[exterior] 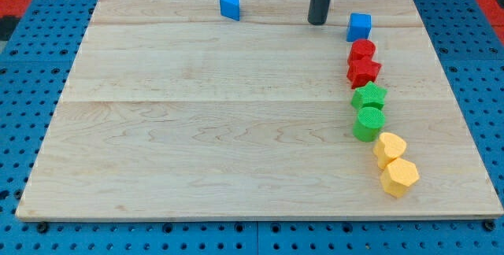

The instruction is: Place the cube above the red circle

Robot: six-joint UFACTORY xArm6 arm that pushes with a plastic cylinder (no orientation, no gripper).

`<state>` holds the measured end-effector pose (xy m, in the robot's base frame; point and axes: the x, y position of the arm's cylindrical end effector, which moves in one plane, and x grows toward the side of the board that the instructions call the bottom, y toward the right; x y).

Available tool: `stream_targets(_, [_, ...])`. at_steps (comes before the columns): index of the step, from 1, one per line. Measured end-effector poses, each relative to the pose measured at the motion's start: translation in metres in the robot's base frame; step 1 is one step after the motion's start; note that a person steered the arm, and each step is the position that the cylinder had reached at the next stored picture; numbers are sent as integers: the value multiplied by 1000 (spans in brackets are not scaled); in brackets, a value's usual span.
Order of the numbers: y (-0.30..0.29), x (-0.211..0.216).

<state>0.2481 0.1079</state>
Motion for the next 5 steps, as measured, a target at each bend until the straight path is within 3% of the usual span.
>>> stream_targets(1, [55,-22])
stream_targets(3, [65,31])
stream_targets(4, [64,32])
stream_targets(5, [64,-29])
